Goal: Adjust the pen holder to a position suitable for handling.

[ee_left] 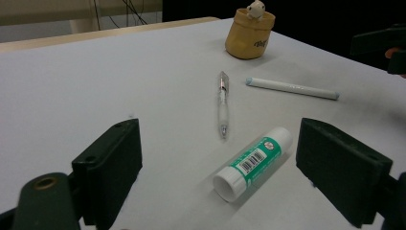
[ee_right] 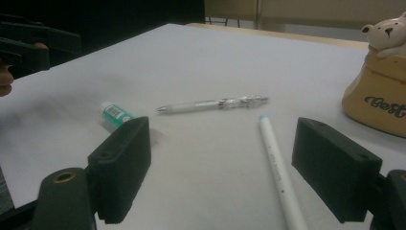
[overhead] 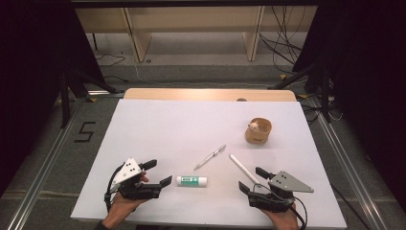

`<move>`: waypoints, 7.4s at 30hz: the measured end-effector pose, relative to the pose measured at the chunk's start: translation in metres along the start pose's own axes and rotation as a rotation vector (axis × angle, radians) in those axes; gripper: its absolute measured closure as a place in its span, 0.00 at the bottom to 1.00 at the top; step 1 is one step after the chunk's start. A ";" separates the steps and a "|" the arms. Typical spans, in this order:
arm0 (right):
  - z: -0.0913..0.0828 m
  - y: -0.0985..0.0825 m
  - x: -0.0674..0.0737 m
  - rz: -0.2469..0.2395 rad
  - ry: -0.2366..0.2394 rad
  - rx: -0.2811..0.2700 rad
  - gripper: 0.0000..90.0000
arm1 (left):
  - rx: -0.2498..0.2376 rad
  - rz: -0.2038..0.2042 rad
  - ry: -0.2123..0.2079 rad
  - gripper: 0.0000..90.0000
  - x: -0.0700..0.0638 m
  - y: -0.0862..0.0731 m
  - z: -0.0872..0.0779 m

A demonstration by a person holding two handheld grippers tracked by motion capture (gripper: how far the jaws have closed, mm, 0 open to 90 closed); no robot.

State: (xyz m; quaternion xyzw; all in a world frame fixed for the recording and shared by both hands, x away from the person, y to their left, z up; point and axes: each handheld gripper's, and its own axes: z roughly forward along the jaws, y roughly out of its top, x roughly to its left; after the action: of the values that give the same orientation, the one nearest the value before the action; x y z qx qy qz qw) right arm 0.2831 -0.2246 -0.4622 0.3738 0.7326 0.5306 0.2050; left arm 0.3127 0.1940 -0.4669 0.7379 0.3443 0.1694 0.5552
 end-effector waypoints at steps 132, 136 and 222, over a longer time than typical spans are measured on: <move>0.153 0.047 -0.119 0.210 -0.357 0.299 1.00 | 0.003 0.007 0.010 0.17 0.000 0.001 0.002; 0.160 0.049 -0.112 0.202 -0.346 0.304 1.00 | 0.005 0.006 0.011 0.17 0.000 0.001 0.002; 0.106 0.060 -0.024 0.015 -0.022 0.201 0.46 | 0.071 0.021 -0.018 0.17 -0.001 -0.001 0.008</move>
State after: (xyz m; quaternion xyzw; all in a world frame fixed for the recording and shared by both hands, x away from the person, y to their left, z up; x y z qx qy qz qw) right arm 0.3920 -0.1673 -0.4456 0.4039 0.7770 0.4517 0.1705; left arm 0.3167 0.1878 -0.4706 0.7622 0.3372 0.1564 0.5299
